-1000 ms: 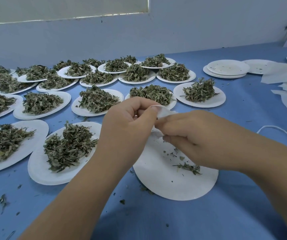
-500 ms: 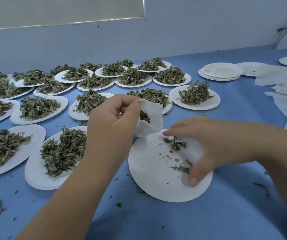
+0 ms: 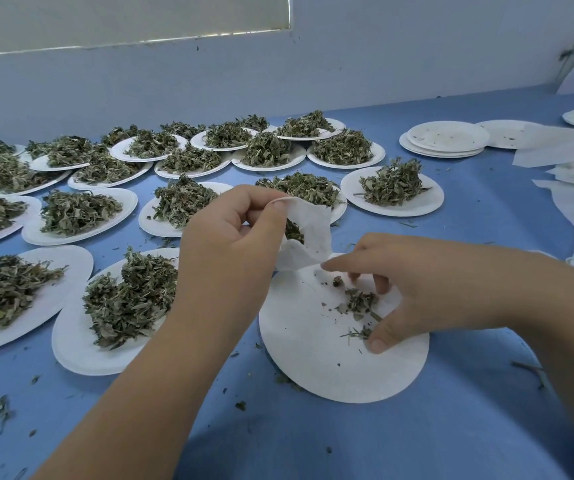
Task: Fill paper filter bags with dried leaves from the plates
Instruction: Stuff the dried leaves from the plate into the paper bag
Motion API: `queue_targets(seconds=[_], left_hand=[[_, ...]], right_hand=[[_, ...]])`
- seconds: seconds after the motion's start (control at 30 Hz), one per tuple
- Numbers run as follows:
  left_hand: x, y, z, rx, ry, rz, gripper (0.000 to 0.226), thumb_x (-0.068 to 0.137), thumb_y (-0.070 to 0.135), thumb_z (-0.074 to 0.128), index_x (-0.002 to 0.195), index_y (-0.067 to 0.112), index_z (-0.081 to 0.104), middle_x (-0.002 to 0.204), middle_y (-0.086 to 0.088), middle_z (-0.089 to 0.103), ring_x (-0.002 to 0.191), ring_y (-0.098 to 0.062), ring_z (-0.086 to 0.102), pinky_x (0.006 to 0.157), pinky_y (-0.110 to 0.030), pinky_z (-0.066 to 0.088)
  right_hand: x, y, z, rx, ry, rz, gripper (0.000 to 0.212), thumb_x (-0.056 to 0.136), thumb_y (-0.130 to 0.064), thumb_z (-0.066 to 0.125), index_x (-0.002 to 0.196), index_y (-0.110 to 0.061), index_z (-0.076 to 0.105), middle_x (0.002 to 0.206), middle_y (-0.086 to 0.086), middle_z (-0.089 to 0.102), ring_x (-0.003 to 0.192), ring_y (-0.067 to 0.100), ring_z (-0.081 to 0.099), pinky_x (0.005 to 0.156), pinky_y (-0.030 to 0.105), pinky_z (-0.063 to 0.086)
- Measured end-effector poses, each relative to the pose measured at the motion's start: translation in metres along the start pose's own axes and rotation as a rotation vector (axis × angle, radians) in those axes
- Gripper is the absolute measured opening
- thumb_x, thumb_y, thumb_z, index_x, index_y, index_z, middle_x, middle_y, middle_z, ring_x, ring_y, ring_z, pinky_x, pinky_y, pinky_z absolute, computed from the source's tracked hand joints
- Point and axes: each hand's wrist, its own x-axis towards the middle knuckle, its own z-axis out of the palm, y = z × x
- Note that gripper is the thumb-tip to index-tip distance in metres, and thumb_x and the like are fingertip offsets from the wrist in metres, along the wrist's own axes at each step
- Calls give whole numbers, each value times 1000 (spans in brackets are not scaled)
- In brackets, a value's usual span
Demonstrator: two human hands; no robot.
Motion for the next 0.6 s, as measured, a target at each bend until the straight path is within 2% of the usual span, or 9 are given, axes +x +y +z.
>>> queue_targets(seconds=[0.07,0.2,0.37,0.5,0.6], left_hand=[[0,0,0,2,-1,4,23,94,21,59,76,31,69,52,13,47,44,-7,37,43,-22,32],[0,-1,0,6,-1,12,21,93,23,59,77,31,69,52,12,47,44,-7,36,43,-21,32],[0,-1,1,10,-1,16,20,92,24,59,77,32,69,53,12,48,45,-7,37,43,-21,33],[-1,-1,1,28,-6,19,23,94,21,59,77,33,69,54,11,48,46,-8,38,43,-20,33],[-1,0,2,43,-8,26,24,94,19,59,77,32,68,54,12,48,45,-5,37,43,-17,33]], right_hand=[[0,-1,1,-15,-17,16,81,68,-59,75,137,-54,32,104,-30,35,97,-4,46,79,25,45],[-1,-3,1,-24,-10,4,66,72,-56,73,132,-47,46,102,-28,39,95,-4,46,86,27,45],[-2,-4,2,23,38,-7,42,73,-44,76,111,-50,59,92,-22,51,82,-7,50,77,24,49],[-4,-3,0,40,39,-24,47,74,-42,77,113,-58,56,93,-25,48,85,-15,46,69,16,42],[-3,-5,1,22,49,-57,43,77,-37,76,112,-58,59,97,-23,48,85,-16,44,65,11,37]])
